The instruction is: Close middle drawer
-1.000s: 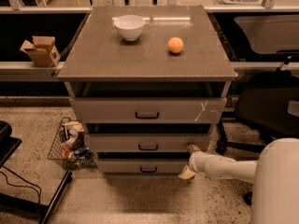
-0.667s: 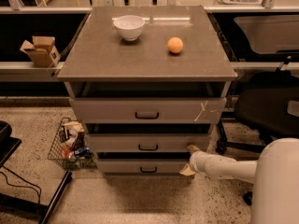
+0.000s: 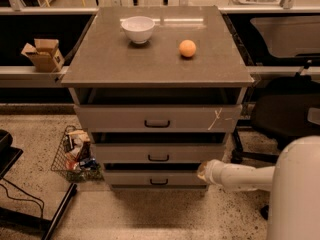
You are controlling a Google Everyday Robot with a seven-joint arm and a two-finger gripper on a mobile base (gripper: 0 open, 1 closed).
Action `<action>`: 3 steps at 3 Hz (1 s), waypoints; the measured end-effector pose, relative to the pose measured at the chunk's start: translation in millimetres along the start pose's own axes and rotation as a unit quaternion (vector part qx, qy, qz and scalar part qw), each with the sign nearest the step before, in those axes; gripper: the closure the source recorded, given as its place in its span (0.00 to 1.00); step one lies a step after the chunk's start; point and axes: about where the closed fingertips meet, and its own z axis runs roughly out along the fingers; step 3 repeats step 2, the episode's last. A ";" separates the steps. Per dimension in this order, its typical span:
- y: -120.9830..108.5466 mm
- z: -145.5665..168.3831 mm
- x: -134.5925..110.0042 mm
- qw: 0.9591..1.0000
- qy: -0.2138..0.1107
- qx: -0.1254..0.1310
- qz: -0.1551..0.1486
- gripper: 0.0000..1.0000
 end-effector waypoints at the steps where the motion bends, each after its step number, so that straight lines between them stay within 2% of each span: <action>1: -18.8 -52.1 -12.3 0.999 0.049 0.005 -0.018 1.00; 2: -59.4 -130.8 -29.3 0.992 0.104 0.061 -0.025 1.00; 3: -59.4 -130.8 -29.3 0.992 0.104 0.061 -0.025 1.00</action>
Offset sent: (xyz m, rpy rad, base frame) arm -0.2267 -0.0597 0.2526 -0.4548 0.0947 -0.1080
